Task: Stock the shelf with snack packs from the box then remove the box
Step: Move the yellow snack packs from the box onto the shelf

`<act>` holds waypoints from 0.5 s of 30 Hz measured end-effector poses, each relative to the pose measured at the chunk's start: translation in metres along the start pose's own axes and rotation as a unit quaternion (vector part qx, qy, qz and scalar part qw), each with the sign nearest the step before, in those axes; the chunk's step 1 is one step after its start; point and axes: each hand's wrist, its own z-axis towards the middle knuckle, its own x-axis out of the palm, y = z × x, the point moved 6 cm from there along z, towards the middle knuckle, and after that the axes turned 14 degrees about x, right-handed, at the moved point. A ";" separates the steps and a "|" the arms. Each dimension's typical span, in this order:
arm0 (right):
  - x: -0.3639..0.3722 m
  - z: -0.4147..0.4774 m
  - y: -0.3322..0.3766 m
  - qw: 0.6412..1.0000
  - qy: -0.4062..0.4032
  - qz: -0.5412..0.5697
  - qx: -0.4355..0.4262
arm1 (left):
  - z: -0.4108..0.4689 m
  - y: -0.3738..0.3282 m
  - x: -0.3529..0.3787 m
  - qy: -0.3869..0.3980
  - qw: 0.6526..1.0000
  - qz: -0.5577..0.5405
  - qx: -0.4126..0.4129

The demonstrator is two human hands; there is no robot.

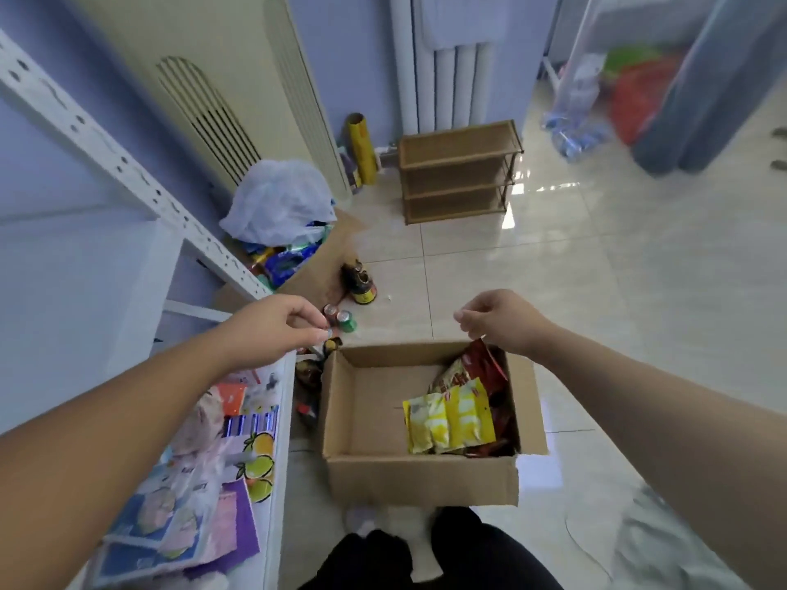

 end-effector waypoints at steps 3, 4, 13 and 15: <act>0.002 0.009 -0.049 0.997 -0.021 0.035 0.065 | 0.036 0.007 0.031 0.053 0.999 0.004 0.008; 0.004 0.011 -0.065 0.995 -0.025 0.048 0.087 | 0.045 0.012 0.044 0.073 0.997 0.005 0.009; 0.036 0.019 -0.167 0.958 -0.057 0.152 0.235 | 0.122 0.052 0.119 0.245 0.968 0.051 0.024; 0.047 0.025 -0.183 0.950 -0.067 0.163 0.257 | 0.147 0.060 0.128 0.254 0.965 0.064 0.030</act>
